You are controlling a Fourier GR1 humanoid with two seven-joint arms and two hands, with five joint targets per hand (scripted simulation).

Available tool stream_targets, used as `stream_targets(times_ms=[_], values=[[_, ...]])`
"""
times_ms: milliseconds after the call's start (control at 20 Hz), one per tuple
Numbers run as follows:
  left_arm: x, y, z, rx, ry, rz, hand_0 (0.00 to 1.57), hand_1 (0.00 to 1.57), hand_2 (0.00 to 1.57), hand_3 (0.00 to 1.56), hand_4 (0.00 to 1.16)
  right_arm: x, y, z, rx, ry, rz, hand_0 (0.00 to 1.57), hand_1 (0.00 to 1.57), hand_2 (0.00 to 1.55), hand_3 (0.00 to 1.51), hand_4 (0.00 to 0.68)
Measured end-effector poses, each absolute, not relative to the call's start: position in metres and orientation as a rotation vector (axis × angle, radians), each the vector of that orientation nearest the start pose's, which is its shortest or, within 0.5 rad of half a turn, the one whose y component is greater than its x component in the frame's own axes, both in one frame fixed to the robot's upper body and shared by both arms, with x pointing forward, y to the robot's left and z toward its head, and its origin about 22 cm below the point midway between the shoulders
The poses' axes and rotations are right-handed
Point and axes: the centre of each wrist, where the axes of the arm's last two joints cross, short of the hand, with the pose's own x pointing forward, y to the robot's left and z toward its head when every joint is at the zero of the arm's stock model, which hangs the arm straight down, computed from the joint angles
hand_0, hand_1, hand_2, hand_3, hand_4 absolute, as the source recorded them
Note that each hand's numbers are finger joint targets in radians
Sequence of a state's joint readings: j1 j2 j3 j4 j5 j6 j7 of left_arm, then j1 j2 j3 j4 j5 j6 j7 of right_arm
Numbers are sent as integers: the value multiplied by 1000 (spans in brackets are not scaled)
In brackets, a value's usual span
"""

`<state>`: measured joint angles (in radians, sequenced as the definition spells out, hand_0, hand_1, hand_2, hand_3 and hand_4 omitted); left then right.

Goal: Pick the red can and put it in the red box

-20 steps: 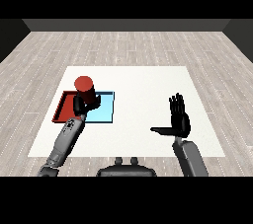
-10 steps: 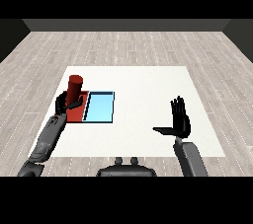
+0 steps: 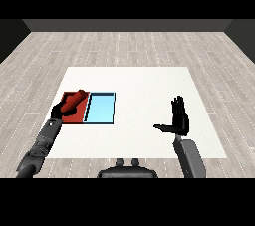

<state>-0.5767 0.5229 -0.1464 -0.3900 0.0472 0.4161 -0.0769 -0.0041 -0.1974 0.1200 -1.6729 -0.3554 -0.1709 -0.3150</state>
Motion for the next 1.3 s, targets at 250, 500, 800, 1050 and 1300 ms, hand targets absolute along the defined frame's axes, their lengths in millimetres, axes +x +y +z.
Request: stream_targets(times_ms=[250,500,800,1050,1300], values=[[324,389,-55,817,-966,-196,0,0,0,0,560,251,-240,27,85,-1943,-176,0,0,0,0,0],[323,398,-55,788,-879,-284,0,0,0,0,0,258,-234,20,103,-1948,-177,0,0,0,0,0],[342,400,-30,675,-1165,-44,1022,1022,959,0,0,258,-235,17,126,-1960,-183,0,0,0,0,0],[363,375,-13,373,-1582,144,0,0,0,0,0,258,-236,16,146,-1960,-170,0,0,0,0,0],[367,322,-25,40,-1864,266,0,0,0,0,0,256,-240,15,142,-1965,-136,0,0,0,0,0]])
